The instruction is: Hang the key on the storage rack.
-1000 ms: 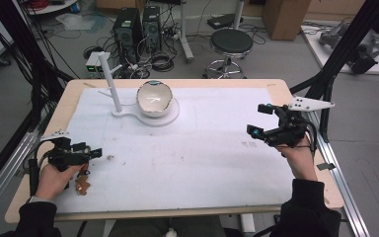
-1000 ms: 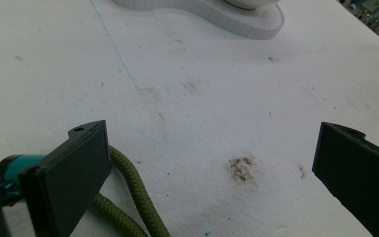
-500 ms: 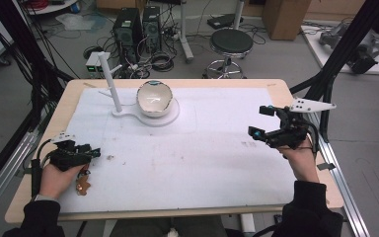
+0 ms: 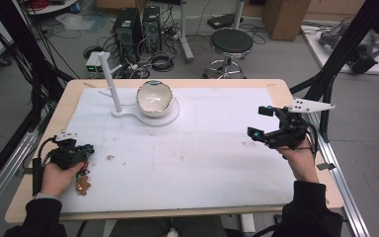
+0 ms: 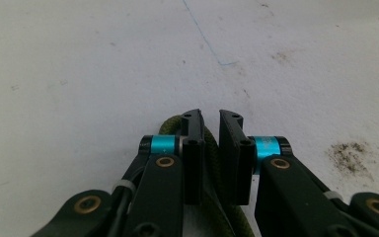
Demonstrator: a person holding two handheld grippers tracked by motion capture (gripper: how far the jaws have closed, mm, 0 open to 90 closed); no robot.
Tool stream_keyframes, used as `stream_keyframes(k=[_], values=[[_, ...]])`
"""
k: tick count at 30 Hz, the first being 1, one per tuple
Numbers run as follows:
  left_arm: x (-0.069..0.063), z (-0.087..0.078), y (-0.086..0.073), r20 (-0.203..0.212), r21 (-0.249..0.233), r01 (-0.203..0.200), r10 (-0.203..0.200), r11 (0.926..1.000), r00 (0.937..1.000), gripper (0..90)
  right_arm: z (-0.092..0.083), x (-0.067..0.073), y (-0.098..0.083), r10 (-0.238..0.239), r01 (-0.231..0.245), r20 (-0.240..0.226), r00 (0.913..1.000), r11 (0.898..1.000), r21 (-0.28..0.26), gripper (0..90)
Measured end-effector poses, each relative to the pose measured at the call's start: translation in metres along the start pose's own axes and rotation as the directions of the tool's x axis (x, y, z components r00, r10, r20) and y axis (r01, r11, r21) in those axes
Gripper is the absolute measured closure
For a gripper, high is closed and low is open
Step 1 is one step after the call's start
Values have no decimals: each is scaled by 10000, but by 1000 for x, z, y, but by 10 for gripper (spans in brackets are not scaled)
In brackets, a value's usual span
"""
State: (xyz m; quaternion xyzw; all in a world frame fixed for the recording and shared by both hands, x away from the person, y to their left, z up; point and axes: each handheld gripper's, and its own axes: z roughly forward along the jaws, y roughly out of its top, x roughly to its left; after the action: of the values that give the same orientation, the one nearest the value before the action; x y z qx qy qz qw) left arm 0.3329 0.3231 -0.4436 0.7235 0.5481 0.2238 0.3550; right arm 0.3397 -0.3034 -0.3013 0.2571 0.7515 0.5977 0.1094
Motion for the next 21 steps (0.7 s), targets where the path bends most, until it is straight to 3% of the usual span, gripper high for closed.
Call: stream_keyframes(k=[7, 10, 14, 17, 21], values=[[1, -3, 4, -38, -5, -119, 119, 9999, 9999, 844, 2, 0, 0, -29, 29, 1, 10000, 10000, 50, 11], [0, -19, 16, 66, -594, -302, 307, 9978, 9995, 846, 2, -1, 0, -46, 46, -1, 10000, 10000, 53, 11], [-5, -46, 36, 381, -1605, -429, 497, 9861, 9980, 847, 2, -2, 0, -4, 3, 54, 10000, 9999, 114, 11], [-10, -61, 47, 537, -2025, -627, 750, 9773, 9957, 848, 1, 0, 0, -57, 57, 15, 10000, 9999, 92, 11], [-17, -82, 59, 530, -2633, -986, 1164, 9597, 9918, 850, -4, 0, 1, -107, 108, 53, 9999, 9999, -47, 11]])
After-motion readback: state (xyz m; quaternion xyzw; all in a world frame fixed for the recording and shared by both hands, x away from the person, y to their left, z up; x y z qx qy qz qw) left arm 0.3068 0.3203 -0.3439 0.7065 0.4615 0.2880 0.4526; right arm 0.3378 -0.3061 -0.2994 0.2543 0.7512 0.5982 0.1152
